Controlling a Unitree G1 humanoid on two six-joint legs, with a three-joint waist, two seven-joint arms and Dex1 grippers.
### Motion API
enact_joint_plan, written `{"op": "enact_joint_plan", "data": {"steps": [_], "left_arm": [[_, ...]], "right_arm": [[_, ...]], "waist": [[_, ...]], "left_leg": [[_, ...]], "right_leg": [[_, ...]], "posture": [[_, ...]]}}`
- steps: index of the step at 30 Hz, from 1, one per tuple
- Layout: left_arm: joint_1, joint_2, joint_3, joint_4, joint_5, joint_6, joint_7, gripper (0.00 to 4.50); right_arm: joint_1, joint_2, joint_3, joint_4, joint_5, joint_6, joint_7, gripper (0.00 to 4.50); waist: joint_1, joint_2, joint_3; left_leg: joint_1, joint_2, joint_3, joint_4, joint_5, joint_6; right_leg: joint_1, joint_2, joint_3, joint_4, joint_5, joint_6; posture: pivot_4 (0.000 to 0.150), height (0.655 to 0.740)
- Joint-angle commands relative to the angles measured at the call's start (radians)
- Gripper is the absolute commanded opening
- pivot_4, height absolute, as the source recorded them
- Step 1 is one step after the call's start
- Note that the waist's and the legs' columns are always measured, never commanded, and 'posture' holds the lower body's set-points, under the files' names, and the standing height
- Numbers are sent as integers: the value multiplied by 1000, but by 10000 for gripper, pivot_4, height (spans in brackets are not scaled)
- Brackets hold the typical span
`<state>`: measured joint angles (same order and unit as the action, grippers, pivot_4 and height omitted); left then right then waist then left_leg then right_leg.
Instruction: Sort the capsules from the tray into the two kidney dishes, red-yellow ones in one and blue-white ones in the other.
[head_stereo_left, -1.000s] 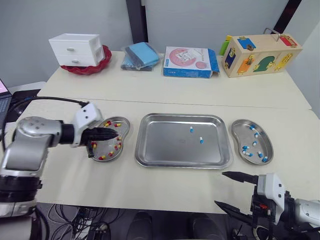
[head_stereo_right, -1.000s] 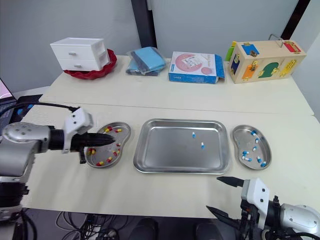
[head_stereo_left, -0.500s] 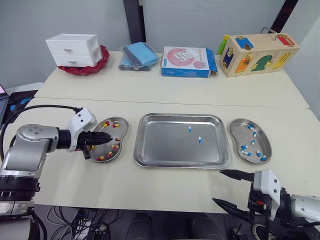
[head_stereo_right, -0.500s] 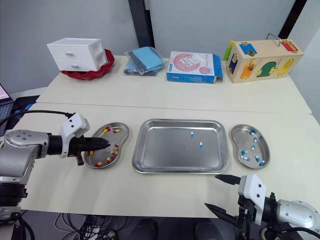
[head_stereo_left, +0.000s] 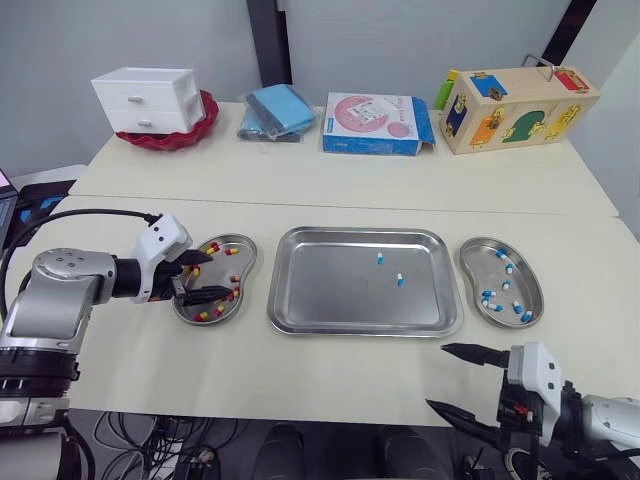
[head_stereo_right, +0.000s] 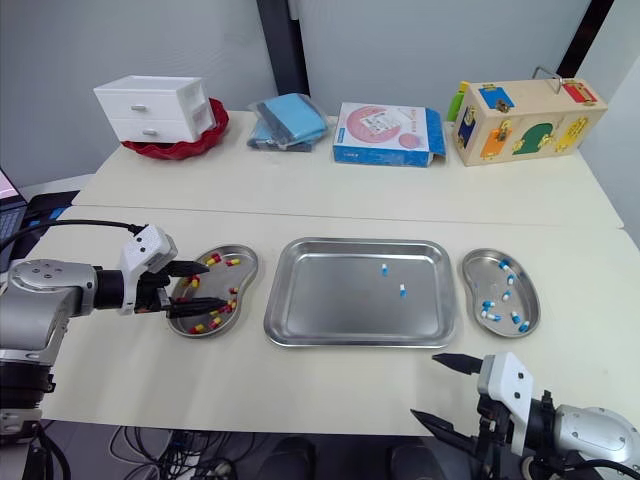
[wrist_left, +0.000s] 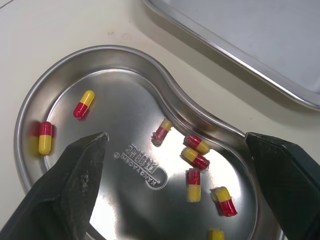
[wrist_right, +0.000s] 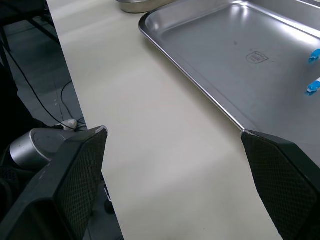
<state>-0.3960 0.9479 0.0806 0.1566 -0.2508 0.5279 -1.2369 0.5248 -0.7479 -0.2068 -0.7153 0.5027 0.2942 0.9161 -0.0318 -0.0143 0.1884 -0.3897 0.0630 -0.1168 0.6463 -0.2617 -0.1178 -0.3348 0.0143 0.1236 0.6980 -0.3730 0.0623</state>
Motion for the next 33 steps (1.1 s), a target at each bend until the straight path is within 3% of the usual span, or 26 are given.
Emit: {"op": "enact_joint_plan", "data": {"steps": [1, 8, 12, 22, 33], "left_arm": [[41, 64, 92, -48, -56, 46, -14, 44525], [265, 169, 261, -35, -61, 23, 1, 44525], [426, 175, 402, -10, -51, 5, 31, 44525], [626, 141, 553, 6, -45, -61, 80, 44525], [649, 119, 557, -39, -72, -42, 100, 44525]], "right_arm": [[4, -36, -115, -39, 72, 43, 7, 45000], [-28, -172, -352, 87, 221, 247, 64, 45000], [-36, -226, -413, 236, 173, 262, 129, 45000], [-167, -304, -343, 639, -11, 93, 274, 45000], [-221, -299, -320, 731, -63, 40, 317, 45000]], "waist": [[0, 0, 0], [-8, 0, 0], [-7, -1, 1], [-6, -2, 1], [-11, -1, 2]], "left_leg": [[0, 0, 0, 0, 0, 0], [2, 1, 2, -1, 0, 0], [1, 0, 3, -1, 0, 0], [2, 1, 4, -2, 0, 0], [2, 1, 5, -3, 0, 0]], "right_leg": [[0, 0, 0, 0, 0, 0], [0, 0, 2, 0, 0, 0], [-1, 0, 2, -1, 0, 0], [-1, -1, 3, -1, 0, 0], [-2, -1, 3, -1, 0, 0]], "posture": [[1500, 7400], [1500, 7400], [1500, 7400], [1500, 7400], [1500, 7400]]}}
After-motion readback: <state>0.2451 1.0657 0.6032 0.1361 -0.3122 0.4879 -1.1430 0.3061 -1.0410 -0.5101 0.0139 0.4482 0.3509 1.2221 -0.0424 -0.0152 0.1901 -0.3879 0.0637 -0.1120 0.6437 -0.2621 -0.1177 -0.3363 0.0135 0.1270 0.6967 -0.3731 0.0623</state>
